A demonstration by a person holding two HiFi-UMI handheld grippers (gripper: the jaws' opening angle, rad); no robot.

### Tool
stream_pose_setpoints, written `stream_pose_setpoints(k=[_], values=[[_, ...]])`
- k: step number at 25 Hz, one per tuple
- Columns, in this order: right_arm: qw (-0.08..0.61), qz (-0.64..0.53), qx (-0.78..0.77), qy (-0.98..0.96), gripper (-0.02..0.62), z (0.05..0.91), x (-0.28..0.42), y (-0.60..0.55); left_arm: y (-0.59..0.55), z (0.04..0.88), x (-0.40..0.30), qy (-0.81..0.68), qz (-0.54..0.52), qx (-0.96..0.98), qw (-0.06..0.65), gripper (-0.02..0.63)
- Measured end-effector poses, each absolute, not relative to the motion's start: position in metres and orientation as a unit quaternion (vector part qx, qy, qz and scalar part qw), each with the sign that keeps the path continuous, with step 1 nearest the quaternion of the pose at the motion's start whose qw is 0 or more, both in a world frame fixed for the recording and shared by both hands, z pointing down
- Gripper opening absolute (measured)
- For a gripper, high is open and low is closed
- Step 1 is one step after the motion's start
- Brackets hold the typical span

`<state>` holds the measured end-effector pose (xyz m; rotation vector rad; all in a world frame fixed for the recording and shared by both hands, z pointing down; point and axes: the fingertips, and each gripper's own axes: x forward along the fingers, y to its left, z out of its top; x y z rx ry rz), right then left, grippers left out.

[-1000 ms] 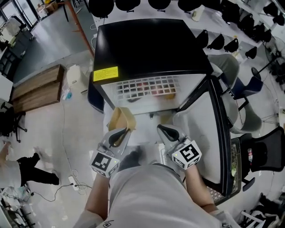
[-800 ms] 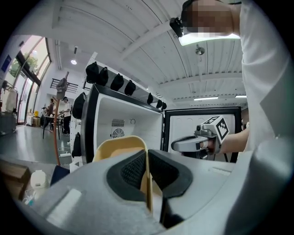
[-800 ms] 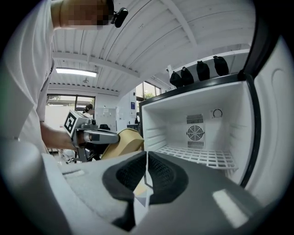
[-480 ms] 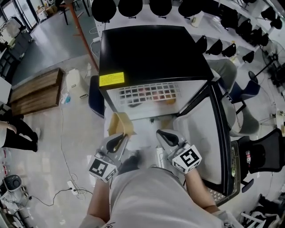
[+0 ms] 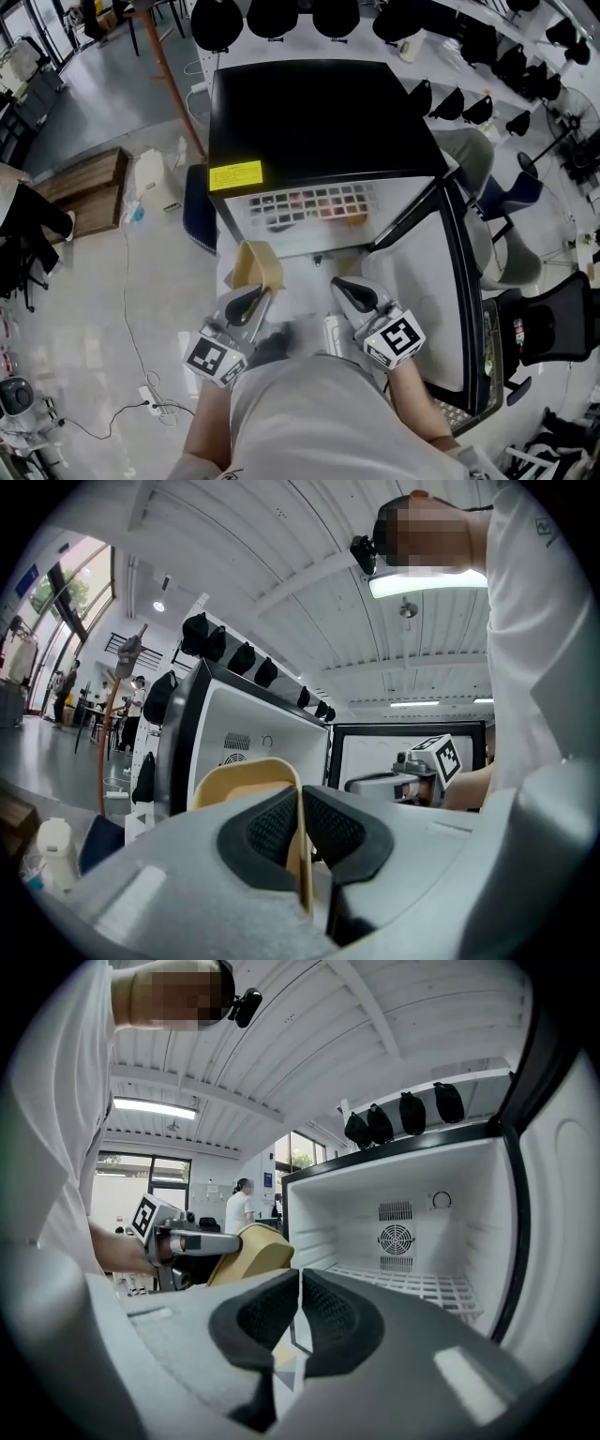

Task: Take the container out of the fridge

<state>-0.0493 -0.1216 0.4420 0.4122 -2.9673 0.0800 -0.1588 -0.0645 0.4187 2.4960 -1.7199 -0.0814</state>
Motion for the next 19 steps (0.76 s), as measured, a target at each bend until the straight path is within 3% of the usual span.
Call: stream_pose_setpoints(k=[19], values=[[0.076,0.031,0.147,-0.986,0.012,0.445,-0.052,-0.136,-0.088,0.415,-0.158,-0.549,-0.035,0.833,0.058,0.023]])
